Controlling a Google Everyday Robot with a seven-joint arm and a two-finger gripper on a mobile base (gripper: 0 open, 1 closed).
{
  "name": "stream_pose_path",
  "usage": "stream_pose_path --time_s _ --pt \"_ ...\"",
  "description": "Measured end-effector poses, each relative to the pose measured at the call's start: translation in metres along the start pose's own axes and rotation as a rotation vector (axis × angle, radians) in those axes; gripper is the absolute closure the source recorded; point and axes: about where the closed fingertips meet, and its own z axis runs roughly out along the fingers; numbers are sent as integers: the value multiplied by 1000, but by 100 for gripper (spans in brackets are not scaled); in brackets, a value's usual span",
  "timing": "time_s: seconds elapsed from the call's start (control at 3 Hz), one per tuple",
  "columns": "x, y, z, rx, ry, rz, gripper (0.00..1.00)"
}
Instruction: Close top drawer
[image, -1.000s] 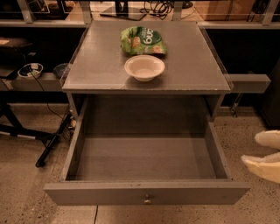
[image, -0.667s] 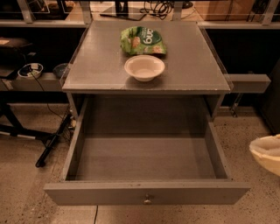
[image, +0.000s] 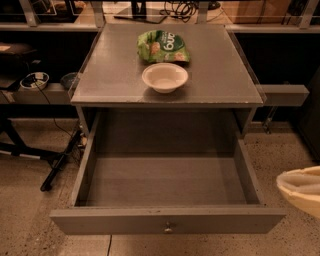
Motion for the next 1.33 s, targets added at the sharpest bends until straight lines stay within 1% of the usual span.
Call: stream_pose_path --time_s 0.33,0.67,1.0,1.33 --pt "13 9 7 -47 -13 -16 100" --pt "28 16 15 -96 -45 -1 100" --pt "40 21 23 -157 -102 25 100" --pt "66 28 41 -227 -141 48 100"
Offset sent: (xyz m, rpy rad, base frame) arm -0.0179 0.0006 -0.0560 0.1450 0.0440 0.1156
